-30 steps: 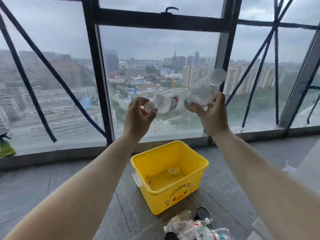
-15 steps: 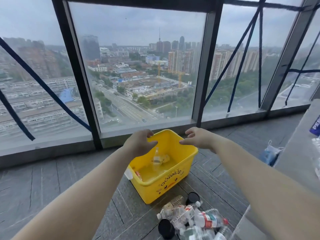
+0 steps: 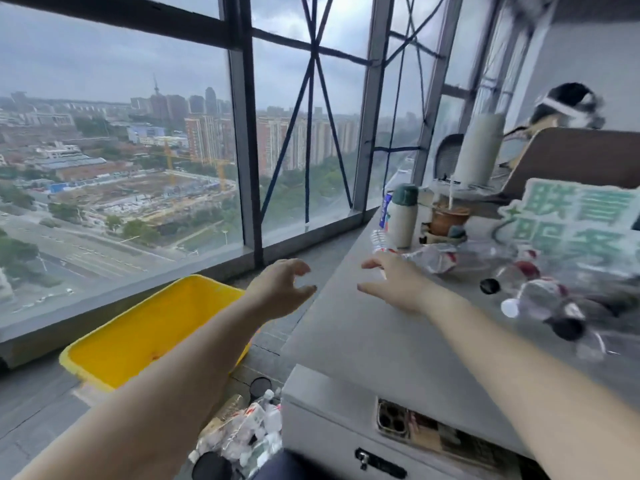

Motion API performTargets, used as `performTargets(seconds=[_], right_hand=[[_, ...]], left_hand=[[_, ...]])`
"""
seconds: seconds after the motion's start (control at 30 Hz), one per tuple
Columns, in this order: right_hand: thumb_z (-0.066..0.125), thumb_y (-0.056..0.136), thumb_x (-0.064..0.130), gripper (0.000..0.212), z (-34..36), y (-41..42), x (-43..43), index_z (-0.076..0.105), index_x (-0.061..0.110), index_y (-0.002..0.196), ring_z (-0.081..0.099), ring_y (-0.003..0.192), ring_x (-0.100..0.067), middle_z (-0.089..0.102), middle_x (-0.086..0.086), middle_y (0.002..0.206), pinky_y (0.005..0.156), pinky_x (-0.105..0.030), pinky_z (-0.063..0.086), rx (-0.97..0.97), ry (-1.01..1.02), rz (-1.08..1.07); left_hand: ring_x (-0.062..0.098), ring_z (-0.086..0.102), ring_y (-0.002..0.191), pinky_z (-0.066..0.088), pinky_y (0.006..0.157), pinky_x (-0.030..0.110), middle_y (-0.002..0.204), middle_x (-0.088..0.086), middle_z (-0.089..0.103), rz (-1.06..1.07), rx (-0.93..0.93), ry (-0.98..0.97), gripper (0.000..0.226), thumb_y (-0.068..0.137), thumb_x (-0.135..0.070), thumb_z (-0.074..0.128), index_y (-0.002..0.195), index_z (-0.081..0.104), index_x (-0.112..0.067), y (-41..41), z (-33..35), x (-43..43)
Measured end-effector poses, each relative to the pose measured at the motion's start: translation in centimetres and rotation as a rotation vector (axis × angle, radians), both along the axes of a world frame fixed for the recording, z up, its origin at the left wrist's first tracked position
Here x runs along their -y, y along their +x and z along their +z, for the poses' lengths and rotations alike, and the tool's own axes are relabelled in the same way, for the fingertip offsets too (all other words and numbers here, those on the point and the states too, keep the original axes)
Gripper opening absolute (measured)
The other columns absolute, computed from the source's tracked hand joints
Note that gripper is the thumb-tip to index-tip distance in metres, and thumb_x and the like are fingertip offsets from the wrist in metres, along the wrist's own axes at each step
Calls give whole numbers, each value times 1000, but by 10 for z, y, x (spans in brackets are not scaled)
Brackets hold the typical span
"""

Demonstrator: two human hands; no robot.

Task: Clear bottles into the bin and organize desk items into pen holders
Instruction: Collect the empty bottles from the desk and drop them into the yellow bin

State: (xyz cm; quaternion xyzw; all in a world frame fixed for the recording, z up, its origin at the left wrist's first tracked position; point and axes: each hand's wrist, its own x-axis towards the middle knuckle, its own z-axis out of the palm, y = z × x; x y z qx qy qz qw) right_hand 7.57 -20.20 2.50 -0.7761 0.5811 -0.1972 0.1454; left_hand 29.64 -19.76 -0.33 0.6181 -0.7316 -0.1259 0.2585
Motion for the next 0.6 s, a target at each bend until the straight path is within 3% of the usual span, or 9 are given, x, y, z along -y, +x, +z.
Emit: performTargets(seconds=[0.13, 0.33, 0.47, 0.6], right_hand=[[67, 86, 32, 46, -3, -69, -14, 54, 16, 127, 52, 118, -20, 55, -2, 131, 89, -27, 40, 88, 18, -162], [68, 85, 31, 48, -14, -134, -15, 54, 16, 129, 50, 123, -21, 54, -4, 135, 94, -26, 37, 60, -15, -307], [67, 85, 30, 53, -26, -141, 2, 51, 15, 133, 45, 128, -25, 48, -7, 139, 102, -30, 35, 19, -41, -314], [66, 84, 32, 60, -40, -135, 36, 43, 19, 138, 39, 131, -27, 39, -6, 145, 105, -35, 34, -27, -73, -307]], left_hand=[[18, 51, 120, 43, 99, 32, 137, 0, 48, -102, 38, -15, 50, 86, -42, 64, 130, 52, -23, -65, -5, 5], [24, 34, 134, 37, 106, 37, 148, 3, 31, -178, 129, -81, 66, 83, -45, 65, 141, 38, -27, -127, -18, 20], [29, 24, 139, 33, 110, 40, 157, 3, 5, -185, 249, -123, 76, 81, -49, 65, 145, 25, -38, -147, -23, 36], [29, 27, 138, 34, 110, 41, 158, 2, 1, -153, 342, -150, 74, 78, -60, 63, 142, 30, -40, -152, -35, 53]])
